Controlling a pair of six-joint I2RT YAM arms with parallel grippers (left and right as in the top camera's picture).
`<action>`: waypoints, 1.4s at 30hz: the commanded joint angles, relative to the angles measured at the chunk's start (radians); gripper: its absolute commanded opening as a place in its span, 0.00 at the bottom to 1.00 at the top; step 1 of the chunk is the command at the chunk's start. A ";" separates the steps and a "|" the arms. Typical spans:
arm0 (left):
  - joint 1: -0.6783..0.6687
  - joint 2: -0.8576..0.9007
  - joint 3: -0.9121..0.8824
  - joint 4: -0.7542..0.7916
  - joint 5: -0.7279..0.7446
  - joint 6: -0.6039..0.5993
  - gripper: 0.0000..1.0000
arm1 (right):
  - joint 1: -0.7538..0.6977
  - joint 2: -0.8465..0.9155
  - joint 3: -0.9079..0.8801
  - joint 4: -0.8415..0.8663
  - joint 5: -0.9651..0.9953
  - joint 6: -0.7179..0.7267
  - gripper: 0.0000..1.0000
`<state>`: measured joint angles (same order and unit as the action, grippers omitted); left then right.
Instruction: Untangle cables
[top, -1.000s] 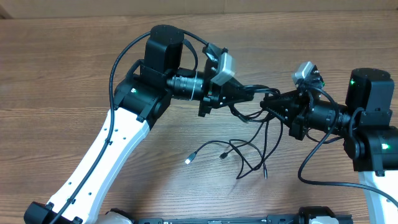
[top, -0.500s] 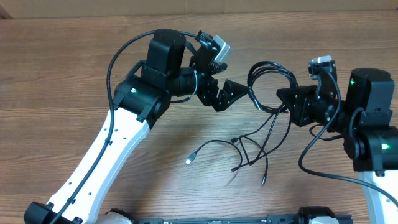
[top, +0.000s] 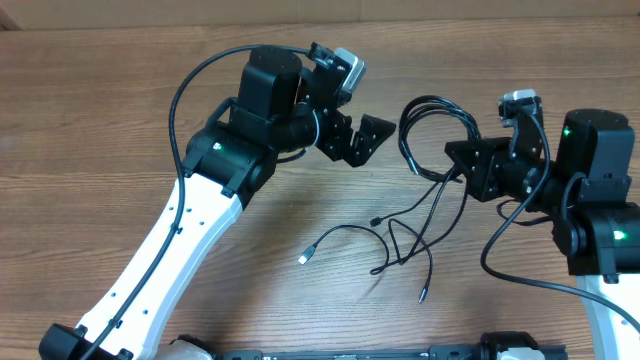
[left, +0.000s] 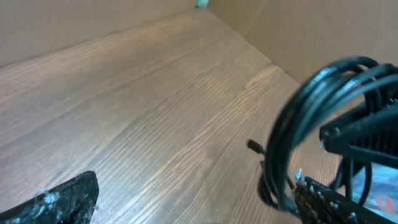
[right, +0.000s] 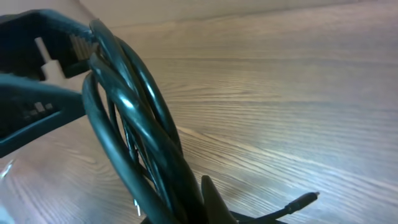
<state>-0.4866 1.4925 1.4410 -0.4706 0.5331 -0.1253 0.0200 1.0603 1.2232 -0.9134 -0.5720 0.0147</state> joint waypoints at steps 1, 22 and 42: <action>-0.019 -0.022 0.013 0.022 -0.016 -0.011 1.00 | -0.003 -0.011 0.008 0.011 -0.062 -0.027 0.04; -0.023 -0.021 0.013 -0.040 -0.357 -0.126 1.00 | -0.003 -0.011 0.008 0.003 -0.156 -0.072 0.04; 0.022 -0.021 0.013 -0.205 -0.620 -0.081 1.00 | -0.003 -0.011 0.008 -0.013 -0.136 -0.099 0.04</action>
<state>-0.5018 1.4921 1.4410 -0.6704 0.0048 -0.2291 0.0204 1.0611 1.2232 -0.9344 -0.7017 -0.0727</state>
